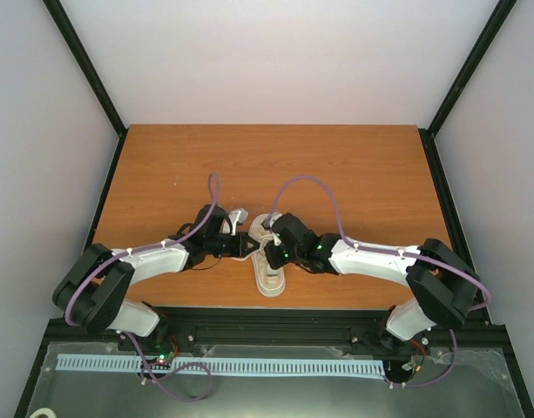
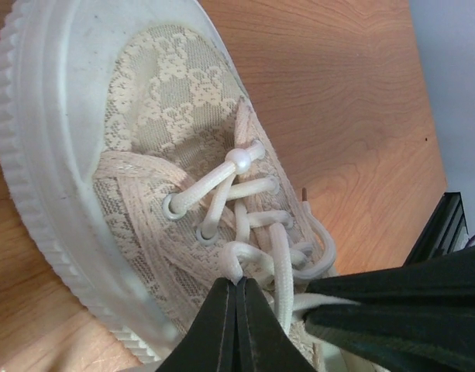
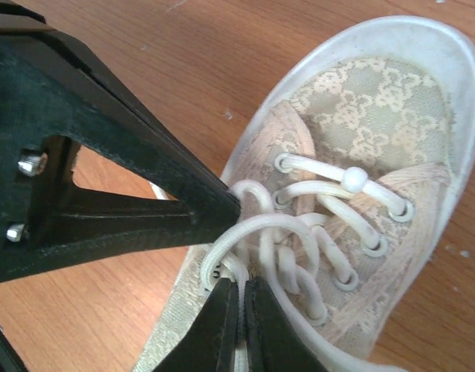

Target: Tie the shoes

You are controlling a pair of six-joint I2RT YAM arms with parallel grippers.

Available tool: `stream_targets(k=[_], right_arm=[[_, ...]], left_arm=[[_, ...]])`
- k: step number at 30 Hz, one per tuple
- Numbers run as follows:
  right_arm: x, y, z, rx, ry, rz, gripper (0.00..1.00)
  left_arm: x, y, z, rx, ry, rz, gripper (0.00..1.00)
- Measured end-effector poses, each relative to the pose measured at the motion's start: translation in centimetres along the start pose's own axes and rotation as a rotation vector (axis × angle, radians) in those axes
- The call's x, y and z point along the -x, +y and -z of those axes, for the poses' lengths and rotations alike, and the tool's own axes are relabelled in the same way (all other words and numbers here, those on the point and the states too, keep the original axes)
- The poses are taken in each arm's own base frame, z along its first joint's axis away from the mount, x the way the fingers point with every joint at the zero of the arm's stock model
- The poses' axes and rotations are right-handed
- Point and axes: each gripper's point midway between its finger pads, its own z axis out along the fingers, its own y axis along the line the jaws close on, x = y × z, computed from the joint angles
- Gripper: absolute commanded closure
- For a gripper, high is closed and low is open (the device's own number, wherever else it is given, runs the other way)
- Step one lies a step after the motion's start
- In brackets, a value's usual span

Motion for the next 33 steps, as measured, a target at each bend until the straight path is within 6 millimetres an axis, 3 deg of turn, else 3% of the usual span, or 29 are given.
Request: stream_targets(k=[9, 21, 33], right_arm=[[1.2, -2.0, 0.9, -0.023, -0.014, -0.046, 0.97], [1.7, -3.2, 1.3, 0.019, -0.006, -0.098, 0.97], [0.4, -5.5, 1.4, 0.022, 0.02, -0.162, 0.97]], left_arm=[[0.0, 1.1, 0.2, 0.059, -0.021, 0.026, 0.99], [0.3, 2.2, 1.0, 0.125, -0.065, 0.053, 0.99], [-0.1, 3.4, 1.4, 0.174, -0.072, 0.085, 0.99]])
